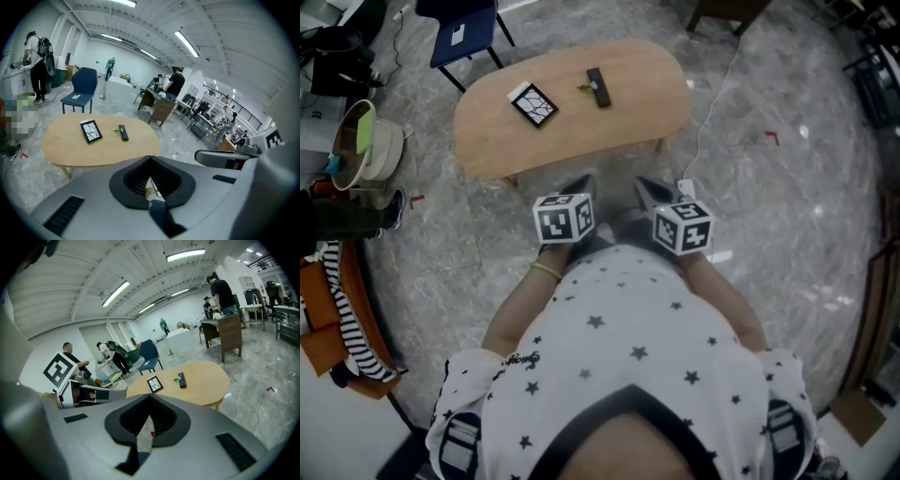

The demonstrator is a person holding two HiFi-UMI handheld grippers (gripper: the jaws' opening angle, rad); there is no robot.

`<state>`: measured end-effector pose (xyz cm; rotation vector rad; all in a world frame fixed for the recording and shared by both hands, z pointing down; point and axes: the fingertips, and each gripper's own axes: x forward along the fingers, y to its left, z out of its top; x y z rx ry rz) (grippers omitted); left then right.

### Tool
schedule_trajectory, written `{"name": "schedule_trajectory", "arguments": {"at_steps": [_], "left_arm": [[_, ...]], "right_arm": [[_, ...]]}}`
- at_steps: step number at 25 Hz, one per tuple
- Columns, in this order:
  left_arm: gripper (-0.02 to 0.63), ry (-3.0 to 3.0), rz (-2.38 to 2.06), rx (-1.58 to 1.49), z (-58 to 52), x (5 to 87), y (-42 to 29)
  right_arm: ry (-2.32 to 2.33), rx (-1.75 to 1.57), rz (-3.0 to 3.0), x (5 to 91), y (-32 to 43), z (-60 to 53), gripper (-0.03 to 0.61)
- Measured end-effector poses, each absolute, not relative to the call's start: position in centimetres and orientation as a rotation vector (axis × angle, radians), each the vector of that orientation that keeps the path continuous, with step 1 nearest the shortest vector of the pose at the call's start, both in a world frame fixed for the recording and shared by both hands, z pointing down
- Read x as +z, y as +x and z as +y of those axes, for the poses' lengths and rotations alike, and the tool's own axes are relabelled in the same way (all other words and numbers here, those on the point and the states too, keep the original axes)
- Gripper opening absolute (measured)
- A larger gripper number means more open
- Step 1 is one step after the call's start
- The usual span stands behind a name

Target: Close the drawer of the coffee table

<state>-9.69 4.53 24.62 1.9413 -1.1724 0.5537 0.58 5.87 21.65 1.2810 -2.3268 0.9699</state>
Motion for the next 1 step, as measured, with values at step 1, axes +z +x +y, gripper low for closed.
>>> {"name": "schedule_trajectory", "arguments": {"at_steps": [1], "left_arm": [[0.009, 1.944, -1.169, 0.556, 4.55, 24.65, -9.61]], "right_arm": [[1.275, 0.97, -2.33, 21.68, 0.46, 5.92, 0.008]]}}
